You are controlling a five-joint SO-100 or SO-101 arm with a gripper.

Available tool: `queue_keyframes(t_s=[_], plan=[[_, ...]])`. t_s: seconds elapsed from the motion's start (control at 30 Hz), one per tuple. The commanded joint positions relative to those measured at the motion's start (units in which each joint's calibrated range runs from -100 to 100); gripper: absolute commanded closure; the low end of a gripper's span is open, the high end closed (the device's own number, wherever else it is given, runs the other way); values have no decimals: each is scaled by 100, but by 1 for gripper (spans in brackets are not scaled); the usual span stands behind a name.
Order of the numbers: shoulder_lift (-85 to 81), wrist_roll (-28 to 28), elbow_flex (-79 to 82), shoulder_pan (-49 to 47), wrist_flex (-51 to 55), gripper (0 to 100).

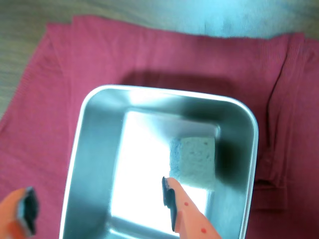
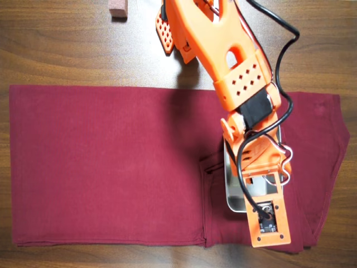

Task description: Grab the cube

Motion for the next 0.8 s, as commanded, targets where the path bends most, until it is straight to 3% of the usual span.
queue_keyframes(t_s=[0.0, 0.1, 0.13, 0.17, 0.2, 0.3, 0.47, 0.67, 0.77], plan=[[-65, 34, -124, 120, 59, 65], [-393, 176, -360, 465, 372, 71], [-651, 283, -351, 753, 207, 77], [-944, 410, -269, 1032, 4, 92], [-1254, 396, -233, 1300, -153, 100], [-2817, 640, 377, 2164, -190, 100], [-6492, 1094, 3654, 3412, 31, 100], [-7948, 1055, 5693, 3402, 824, 100], [-7948, 1094, 6394, 3393, 658, 100]])
